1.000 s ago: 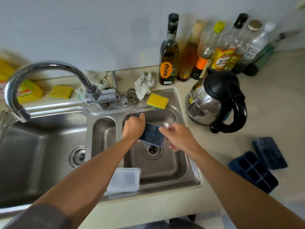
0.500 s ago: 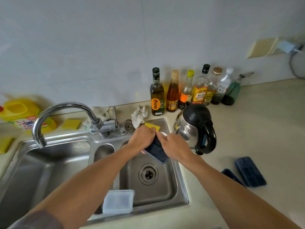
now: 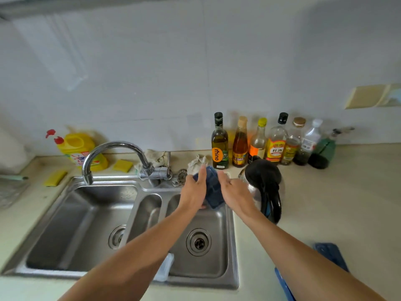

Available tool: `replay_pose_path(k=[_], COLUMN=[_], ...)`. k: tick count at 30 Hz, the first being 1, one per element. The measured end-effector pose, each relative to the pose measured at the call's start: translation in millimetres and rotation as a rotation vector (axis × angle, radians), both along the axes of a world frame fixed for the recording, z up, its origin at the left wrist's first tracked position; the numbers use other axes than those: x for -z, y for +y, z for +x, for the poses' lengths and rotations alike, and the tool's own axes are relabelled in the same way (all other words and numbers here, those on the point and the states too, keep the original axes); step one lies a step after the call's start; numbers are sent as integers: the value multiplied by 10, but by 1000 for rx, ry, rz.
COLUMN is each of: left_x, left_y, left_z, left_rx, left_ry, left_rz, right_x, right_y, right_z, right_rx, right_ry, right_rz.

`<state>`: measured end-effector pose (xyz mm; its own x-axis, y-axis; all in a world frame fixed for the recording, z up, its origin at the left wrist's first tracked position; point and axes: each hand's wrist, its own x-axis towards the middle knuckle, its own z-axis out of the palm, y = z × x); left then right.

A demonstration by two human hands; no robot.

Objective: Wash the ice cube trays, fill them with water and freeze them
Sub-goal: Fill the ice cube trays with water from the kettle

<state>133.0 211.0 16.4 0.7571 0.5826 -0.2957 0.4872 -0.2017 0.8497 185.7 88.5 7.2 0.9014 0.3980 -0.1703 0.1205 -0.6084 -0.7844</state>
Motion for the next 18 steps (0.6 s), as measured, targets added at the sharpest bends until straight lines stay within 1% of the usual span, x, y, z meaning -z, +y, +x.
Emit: replay_pose_path(k=[1, 2, 4, 6, 10, 14, 18], left_x=[17, 26, 22, -1, -81, -193, -265], left_y=[-32, -47, -45, -33, -23, 68, 257], left_z=[-7, -17, -41, -91, -162, -151, -174], left_rx=[-94, -171, -240, -213, -62, -2, 25], left_ry=[-34, -58, -72, -81, -92, -158, -256], left_rz=[-71, -85, 2, 112, 308, 372, 401], right_x=[10, 27, 37, 23, -129, -205, -233], right_y=[34, 54, 80, 98, 249, 465, 661], right_z=[-35, -78, -118, -92, -36, -119, -192], right_rx=[-21, -43, -75, -60, 6, 162, 196], right_ry=[-6, -2, 6, 26, 58, -55, -115], right_rz=[16, 26, 3, 19, 96, 258, 408])
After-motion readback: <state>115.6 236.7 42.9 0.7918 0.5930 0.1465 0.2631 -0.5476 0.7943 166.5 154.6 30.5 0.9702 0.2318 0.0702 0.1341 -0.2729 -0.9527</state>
